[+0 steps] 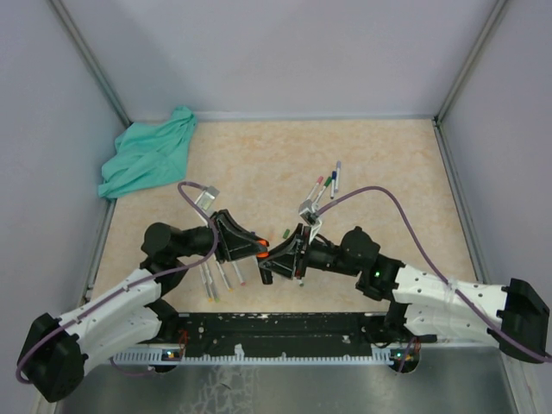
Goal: Open the pen caps
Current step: Open the pen cap from the pen, then place the pen at the center of the board.
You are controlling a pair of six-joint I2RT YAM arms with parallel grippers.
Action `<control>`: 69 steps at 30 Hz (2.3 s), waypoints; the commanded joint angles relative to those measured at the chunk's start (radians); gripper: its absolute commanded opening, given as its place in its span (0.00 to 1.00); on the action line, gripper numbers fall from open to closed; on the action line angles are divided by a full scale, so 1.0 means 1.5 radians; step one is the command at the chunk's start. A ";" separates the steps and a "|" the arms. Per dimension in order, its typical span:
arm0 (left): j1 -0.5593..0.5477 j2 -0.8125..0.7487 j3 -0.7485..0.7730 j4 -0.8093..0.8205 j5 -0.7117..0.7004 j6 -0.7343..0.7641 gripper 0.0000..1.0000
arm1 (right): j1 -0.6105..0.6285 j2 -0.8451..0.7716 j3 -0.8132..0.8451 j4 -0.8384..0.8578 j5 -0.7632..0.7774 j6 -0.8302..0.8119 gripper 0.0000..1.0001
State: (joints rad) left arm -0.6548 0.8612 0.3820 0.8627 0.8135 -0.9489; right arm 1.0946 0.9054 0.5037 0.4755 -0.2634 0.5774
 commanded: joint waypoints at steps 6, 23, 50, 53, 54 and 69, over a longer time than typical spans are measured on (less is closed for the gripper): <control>-0.013 -0.027 0.014 0.021 -0.041 -0.002 0.00 | -0.004 0.006 0.013 0.018 0.012 -0.003 0.35; -0.012 -0.039 0.016 -0.029 -0.109 0.029 0.00 | 0.030 0.035 0.032 0.001 0.022 -0.020 0.07; 0.191 0.283 0.398 -0.039 -0.051 0.032 0.00 | 0.073 -0.213 -0.094 -0.117 0.142 0.014 0.00; 0.204 0.270 0.403 -0.128 -0.035 0.108 0.00 | 0.073 -0.253 -0.083 -0.212 0.203 -0.007 0.00; 0.208 0.264 0.402 -0.166 -0.030 0.138 0.00 | 0.073 -0.265 -0.079 -0.248 0.229 -0.014 0.00; 0.212 0.219 0.374 -0.508 -0.136 0.443 0.00 | 0.073 -0.303 -0.036 -0.507 0.512 -0.034 0.00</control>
State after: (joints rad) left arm -0.3439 1.2022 0.9085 0.2359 0.6495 -0.4107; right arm 1.2018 0.4450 0.4004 -0.2077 0.3683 0.5381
